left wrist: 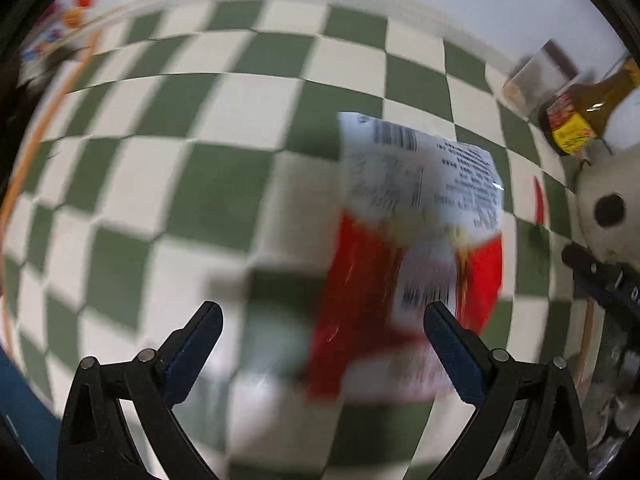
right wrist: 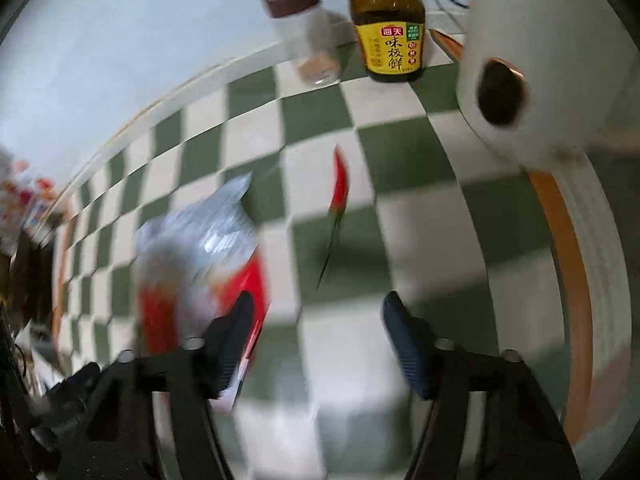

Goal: Collect trash
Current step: 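Grasp the red snack bag with the left tool while the right tool grasps the red chili, then lower the snack bag and chili over the bin and open both tools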

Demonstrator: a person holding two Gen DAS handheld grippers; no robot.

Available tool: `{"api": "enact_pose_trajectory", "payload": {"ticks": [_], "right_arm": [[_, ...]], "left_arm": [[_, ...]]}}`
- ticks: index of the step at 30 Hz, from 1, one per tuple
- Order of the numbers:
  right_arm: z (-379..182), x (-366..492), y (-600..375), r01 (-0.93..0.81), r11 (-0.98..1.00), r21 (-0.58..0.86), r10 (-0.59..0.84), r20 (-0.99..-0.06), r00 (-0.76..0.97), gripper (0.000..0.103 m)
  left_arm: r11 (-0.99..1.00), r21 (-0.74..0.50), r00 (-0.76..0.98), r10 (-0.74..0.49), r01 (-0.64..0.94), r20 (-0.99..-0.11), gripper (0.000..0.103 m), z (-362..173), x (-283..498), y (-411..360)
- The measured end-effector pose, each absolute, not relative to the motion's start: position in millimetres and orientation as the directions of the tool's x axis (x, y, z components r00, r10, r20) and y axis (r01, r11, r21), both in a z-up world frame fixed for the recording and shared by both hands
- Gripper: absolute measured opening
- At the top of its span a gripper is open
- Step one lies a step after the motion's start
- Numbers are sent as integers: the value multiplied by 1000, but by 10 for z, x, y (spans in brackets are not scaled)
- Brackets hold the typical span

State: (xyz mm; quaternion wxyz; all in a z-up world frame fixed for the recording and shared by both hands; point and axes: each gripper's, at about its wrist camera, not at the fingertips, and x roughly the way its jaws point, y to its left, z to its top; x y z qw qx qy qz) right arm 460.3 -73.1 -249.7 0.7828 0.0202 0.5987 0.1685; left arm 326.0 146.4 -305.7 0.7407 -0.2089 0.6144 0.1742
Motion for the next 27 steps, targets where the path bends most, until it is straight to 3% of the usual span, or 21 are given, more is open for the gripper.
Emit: {"api": "enact_pose_trajectory", "payload": {"ticks": [2, 6, 7, 8, 9, 11, 12, 16, 27], "right_arm": [[-2658, 4845, -649, -249, 943, 220, 274, -939, 209, 52], [-2842, 5095, -423, -335, 926, 173, 251, -947, 203, 10], [-2855, 5083, -408, -340, 923, 178, 257, -945, 202, 11], [-2870, 5073, -388, -348, 920, 179, 260, -944, 202, 10], [-2885, 5050, -358, -369, 913, 171, 261, -942, 210, 10], [-2914, 5018, -354, -380, 907, 182, 275, -939, 205, 10], [-2929, 4998, -362, -380, 905, 191, 282, -938, 200, 10], [-2871, 4835, -430, -371, 901, 225, 313, -929, 197, 10], [-2189, 3705, -728, -410, 856, 314, 436, -866, 246, 10]], "left_arm": [[865, -107, 156, -34, -491, -987, 102, -3217, 3481, 1448], [899, -16, 139, 50, -438, -989, 99, -3288, 3714, 1332], [904, 12, 143, 81, -427, -986, 95, -3275, 3732, 1290], [911, 21, 156, 94, -413, -983, 81, -3242, 3737, 1242], [920, 16, 174, 92, -392, -980, 50, -3184, 3741, 1177], [927, 76, 171, 147, -367, -974, 19, -3088, 3744, 1066], [928, 83, 175, 156, -364, -972, 10, -3054, 3723, 1045], [920, 68, 208, 158, -386, -965, 5, -2853, 3541, 1064], [891, 35, 387, 231, -452, -892, 4, -1582, 2307, 1111]]}}
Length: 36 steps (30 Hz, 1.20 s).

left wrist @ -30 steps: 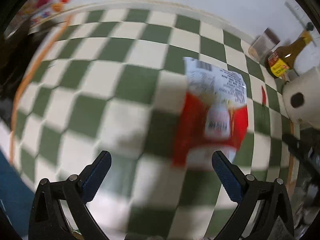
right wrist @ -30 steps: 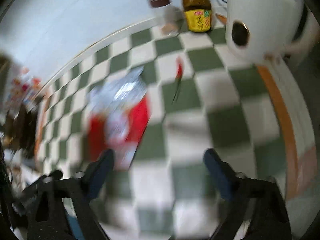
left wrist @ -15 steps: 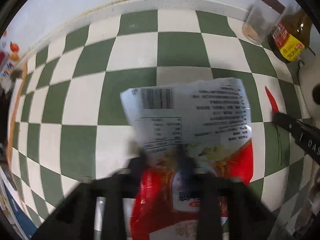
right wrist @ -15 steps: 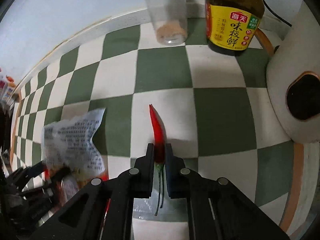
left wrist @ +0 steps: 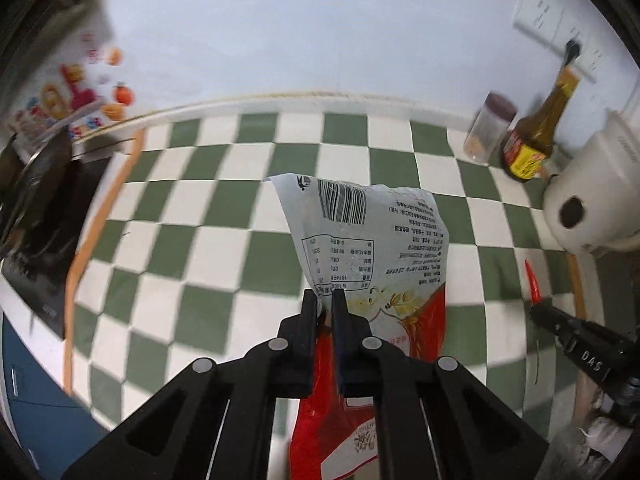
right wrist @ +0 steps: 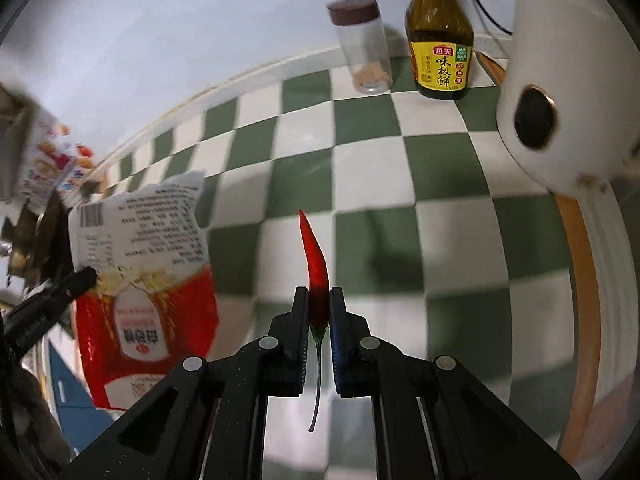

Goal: Collect trash
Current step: 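Lower the snack bag and chili over the bin and open both tools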

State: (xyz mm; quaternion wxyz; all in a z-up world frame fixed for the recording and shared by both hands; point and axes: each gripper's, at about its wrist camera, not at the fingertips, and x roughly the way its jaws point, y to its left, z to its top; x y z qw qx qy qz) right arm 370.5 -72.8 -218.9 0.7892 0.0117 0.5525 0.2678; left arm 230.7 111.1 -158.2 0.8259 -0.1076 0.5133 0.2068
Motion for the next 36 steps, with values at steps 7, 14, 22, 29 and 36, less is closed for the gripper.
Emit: {"api": "enact_pose_trajectory", "payload": {"ticks": [7, 14, 22, 29, 36], "right_arm": [[-1886, 2180, -1096, -427, 839, 338, 473, -840, 265, 10], [-2415, 565, -1438, -347, 863, 368, 433, -892, 131, 10], [-3744, -267, -1479, -341, 891, 300, 295, -953, -66, 10], [-5492, -188, -1336, -305, 901, 309, 276, -950, -148, 10], [-7315, 90, -1148, -268, 896, 354, 309, -931, -197, 10]], "left_arm": [[900, 15, 426, 221, -437, -877, 4, -1342, 1023, 1105], [907, 24, 301, 165, -421, -939, 4, -1870, -334, 929], [903, 53, 32, 74, -426, -997, 5, -3578, -807, 812], [885, 30, -120, -29, -465, -992, 5, -5738, -552, 878], [879, -14, -195, -121, -476, -973, 12, -7469, -299, 907]]}}
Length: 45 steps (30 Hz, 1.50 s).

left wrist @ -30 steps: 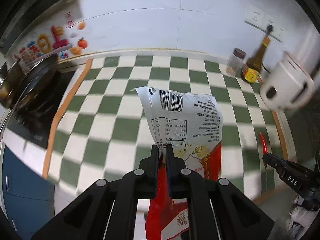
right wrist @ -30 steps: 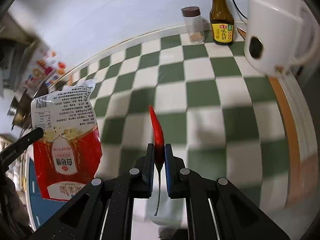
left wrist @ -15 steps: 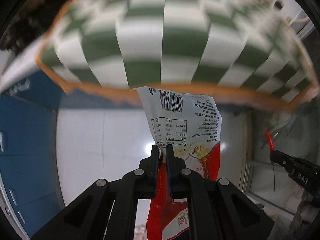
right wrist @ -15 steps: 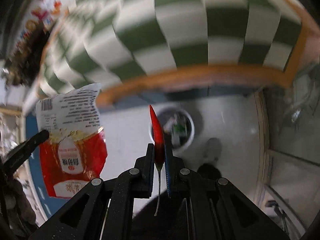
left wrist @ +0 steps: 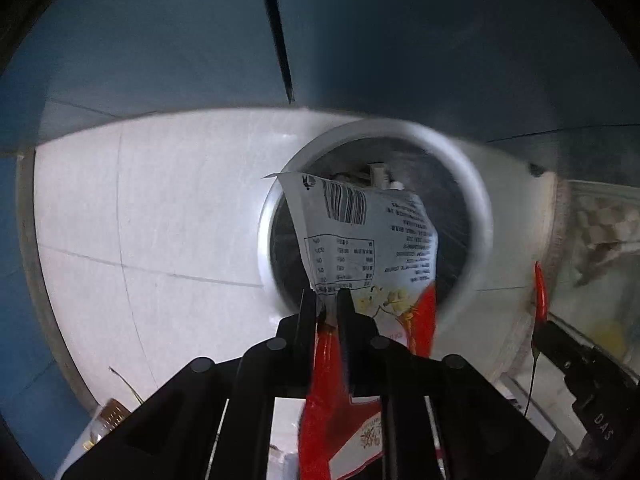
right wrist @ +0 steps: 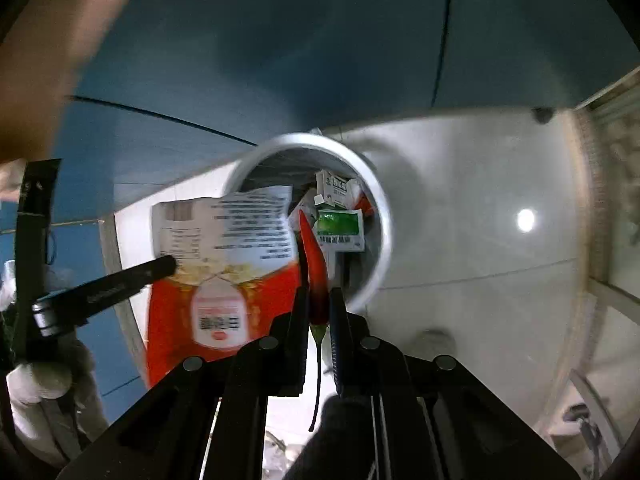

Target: Collect trash

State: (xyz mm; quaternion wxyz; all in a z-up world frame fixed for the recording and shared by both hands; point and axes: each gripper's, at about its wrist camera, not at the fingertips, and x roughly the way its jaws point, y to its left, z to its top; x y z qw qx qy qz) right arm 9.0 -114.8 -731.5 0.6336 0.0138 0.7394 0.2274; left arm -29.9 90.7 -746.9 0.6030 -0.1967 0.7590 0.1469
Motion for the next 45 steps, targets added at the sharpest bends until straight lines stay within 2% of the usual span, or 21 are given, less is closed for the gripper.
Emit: {"api": "enact_pose_trajectory", "payload": {"ticks": [4, 5, 6, 8, 10, 11, 13, 15, 17, 23, 30, 38, 45], "right_arm": [[-7793, 213, -972, -284, 886, 367, 314, -924, -217, 11], [-7887, 225, -926, -284, 883, 374, 314, -920, -235, 11], [-7931, 242, -894, -287, 886, 364, 302, -923, -238, 11], [-7998, 278, -847, -302, 889, 343, 281, -931, -231, 13], [-7976, 262, -850, -305, 891, 338, 275, -933, -230, 35], [-7912, 252, -865, -311, 892, 329, 270, -938, -218, 50], [-7777, 227, -869, -330, 893, 307, 252, -947, -198, 62], [-7562, 195, -910, -356, 894, 273, 226, -959, -168, 90], [-7355, 162, -952, -365, 898, 245, 205, -968, -146, 103], [-6483, -5, -1082, -432, 885, 174, 162, -985, -64, 103], [-5015, -276, -1345, -495, 860, 119, 163, -986, 46, 103], [-3312, -659, -1630, -522, 841, 142, 231, -967, 108, 103], [-2080, -1050, -1847, -531, 814, 236, 332, -939, 91, 103]], "left_arm": [[877, -44, -174, -144, -479, -974, 18, -7803, -251, 900], [871, -53, -162, -150, -489, -975, 32, -7819, -254, 922], [862, -57, -148, -151, -503, -977, 61, -7825, -272, 972], [846, -58, -115, -139, -530, -984, 94, -7749, -309, 1043], [841, -49, -101, -122, -539, -987, 95, -7651, -341, 1041], [842, -36, -101, -107, -538, -989, 95, -7585, -367, 1037], [847, -10, -95, -71, -531, -993, 96, -7407, -427, 988], [847, 15, -85, -36, -531, -996, 96, -7228, -517, 964], [848, 43, -76, 4, -529, -997, 96, -6968, -612, 884], [837, 46, 13, 63, -545, -998, 96, -6036, -900, 738], [839, 28, 96, 95, -544, -991, 96, -4807, -1143, 409], [847, 5, 177, 116, -531, -977, 96, -3480, -1450, 88], [858, -107, 275, 40, -502, -961, 96, -2342, -1782, -23]]}}
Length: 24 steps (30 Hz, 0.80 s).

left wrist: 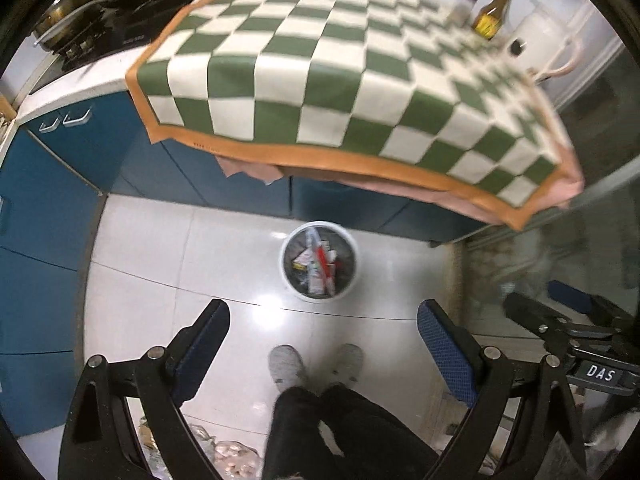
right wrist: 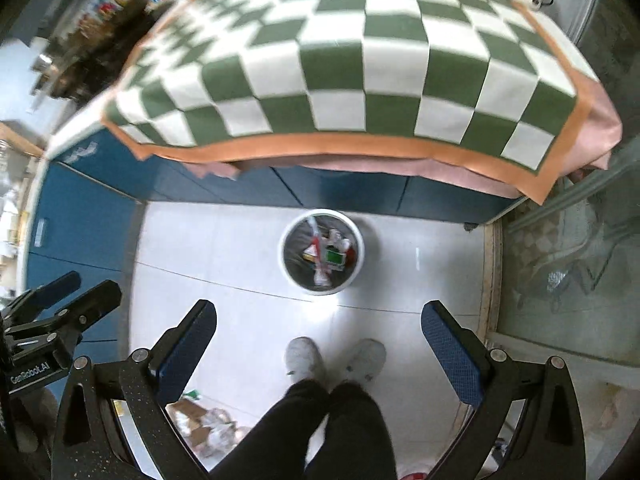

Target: Collect trash

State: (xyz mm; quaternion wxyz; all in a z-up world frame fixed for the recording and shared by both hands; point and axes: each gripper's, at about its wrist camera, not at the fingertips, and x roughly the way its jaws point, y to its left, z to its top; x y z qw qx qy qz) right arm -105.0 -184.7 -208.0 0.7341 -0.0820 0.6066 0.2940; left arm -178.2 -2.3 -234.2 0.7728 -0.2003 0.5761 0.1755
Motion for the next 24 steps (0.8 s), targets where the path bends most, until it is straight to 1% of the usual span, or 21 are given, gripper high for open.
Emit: {"api": "enact_pose_trajectory", "payload": {"ticks": [6, 10, 14, 17, 19, 24], "right_arm": [[-1235, -1376, -1989, -555, 777, 297, 414, -905, 96, 103], [-827, -1522, -2045, -566, 747, 349, 466, -882, 71, 103], [-479, -1648, -2104, -585, 712, 388, 502, -864, 38, 103], [-327, -1715, -2122, -595, 695, 405, 518, -855, 23, 103], [-246, -1754, -2134, -599, 685, 415, 525, -851, 11, 103], [-129, -1790, -2184, -597, 679, 427, 532, -847, -1, 103]], "left_arm": [[866, -204, 376, -20, -456, -927, 96, -1519, -1996, -70], [860, -261, 423, -59, -438, -904, 96, -1160, -2129, -110], [851, -310, 451, -99, -424, -887, 96, -913, -2236, -142], [849, -336, 464, -125, -407, -877, 96, -786, -2297, -170], [845, -357, 469, -147, -398, -871, 103, -725, -2323, -198], [851, -376, 486, -169, -367, -857, 103, -599, -2373, -262]]}}
